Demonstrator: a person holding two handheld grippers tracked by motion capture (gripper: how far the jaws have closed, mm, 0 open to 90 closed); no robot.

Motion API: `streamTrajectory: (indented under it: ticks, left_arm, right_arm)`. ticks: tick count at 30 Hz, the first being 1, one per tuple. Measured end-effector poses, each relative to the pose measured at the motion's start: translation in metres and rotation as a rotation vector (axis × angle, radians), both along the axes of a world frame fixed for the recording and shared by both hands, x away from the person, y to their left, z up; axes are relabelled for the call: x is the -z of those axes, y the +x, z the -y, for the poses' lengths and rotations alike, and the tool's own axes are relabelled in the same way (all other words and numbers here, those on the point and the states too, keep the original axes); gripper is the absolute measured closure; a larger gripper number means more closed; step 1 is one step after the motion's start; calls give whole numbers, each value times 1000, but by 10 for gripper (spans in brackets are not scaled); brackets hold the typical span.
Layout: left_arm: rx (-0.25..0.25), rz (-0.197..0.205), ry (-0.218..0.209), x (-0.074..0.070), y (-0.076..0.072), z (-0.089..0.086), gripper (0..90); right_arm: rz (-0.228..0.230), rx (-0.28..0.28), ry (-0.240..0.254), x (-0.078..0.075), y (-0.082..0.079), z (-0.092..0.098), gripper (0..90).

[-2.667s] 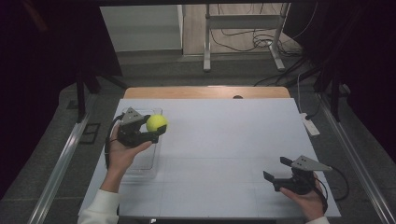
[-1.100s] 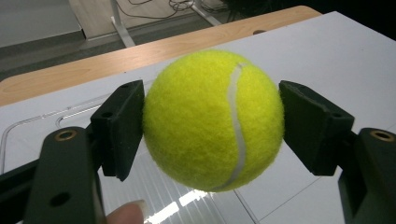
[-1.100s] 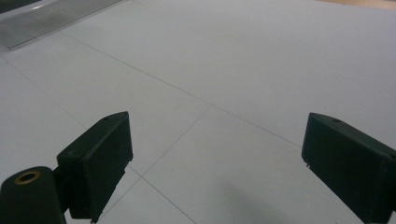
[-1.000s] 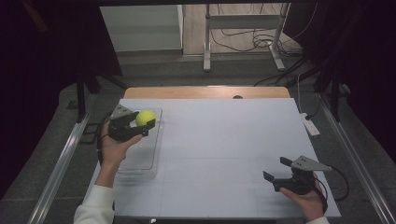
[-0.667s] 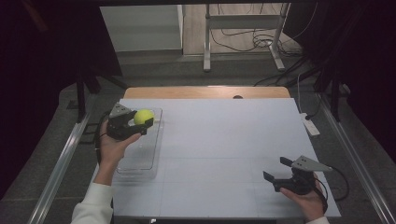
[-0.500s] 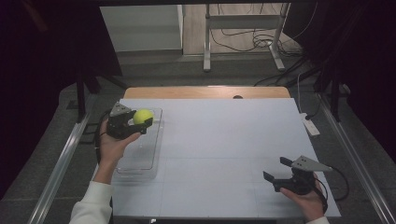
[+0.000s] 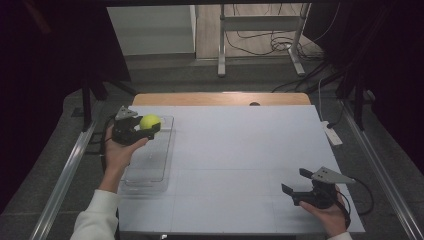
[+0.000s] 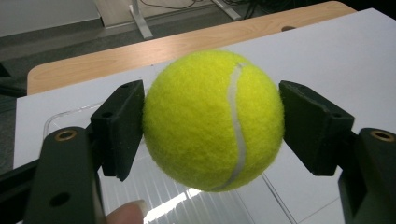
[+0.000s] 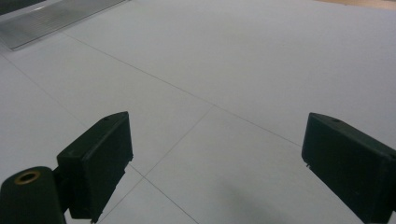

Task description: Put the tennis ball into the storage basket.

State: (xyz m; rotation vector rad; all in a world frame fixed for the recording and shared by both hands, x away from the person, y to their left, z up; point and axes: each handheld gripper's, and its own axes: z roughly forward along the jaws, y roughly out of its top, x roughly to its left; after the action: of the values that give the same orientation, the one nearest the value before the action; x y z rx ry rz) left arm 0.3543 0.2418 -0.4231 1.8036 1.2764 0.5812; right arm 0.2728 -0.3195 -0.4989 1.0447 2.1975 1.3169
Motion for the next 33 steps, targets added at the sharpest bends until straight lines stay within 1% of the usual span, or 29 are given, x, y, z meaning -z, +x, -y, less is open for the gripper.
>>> streamTrajectory:
  ticks: [19, 20, 26, 33]
  left_arm:
    - [-51, -32, 24, 4, 15, -9, 268]
    - [-57, -40, 31, 5, 18, -10, 268]
    - [-70, -52, 33, 7, 21, -13, 268]
    - [-85, -70, 47, 10, 27, -16, 267]
  right_arm:
    - [-5, 1, -4, 0, 0, -1, 89]
    - [-5, 1, -4, 0, 0, -1, 89]
    - [-5, 1, -2, 0, 0, -1, 89]
    - [-4, 0, -2, 0, 0, -1, 89]
